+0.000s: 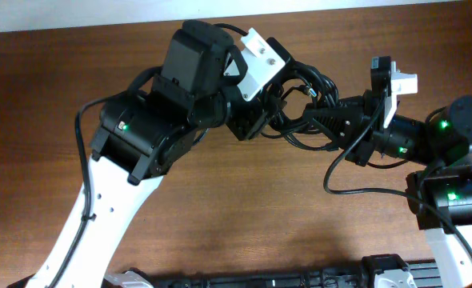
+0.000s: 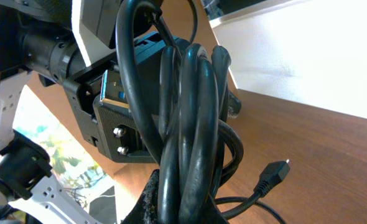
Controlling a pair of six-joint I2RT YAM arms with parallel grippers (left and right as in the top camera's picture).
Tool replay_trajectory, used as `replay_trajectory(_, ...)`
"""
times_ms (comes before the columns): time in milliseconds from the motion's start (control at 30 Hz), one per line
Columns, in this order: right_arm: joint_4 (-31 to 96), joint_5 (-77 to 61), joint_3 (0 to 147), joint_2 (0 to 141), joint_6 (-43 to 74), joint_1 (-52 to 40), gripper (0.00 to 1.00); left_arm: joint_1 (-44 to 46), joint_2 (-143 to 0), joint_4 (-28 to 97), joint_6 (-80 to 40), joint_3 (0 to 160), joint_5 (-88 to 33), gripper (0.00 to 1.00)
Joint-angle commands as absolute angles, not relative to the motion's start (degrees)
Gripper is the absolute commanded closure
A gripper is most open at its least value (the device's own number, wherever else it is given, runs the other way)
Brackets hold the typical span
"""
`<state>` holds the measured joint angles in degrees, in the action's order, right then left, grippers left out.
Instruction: Untangle cables
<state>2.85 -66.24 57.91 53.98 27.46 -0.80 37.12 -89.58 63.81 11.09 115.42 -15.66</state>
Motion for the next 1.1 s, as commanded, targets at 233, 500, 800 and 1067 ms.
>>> replay_trajectory(233, -0.1, -70.7, 58.1, 53.7, 29.5, -0.8, 0.96, 37.0, -88.4, 62.0, 11.2, 116.3, -17.2, 0.48)
replay_trajectory(500, -1.8, -71.6, 58.1, 53.7, 29.5, -0.8, 0.96, 37.0, -88.4, 61.1, 11.2, 116.3, -19.4, 0.62)
replay_trajectory(800, -1.8, -71.5, 58.1, 53.7, 29.5, -0.8, 0.96, 37.0, -88.4, 61.1, 11.2, 116.3, -19.3, 1.0)
replay_trajectory(1067, 0.2, -71.6, 58.1, 53.7, 29.5, -0.8, 0.3, 37.0, -88.4, 61.1, 12.5, 116.3, -10.8, 1.0)
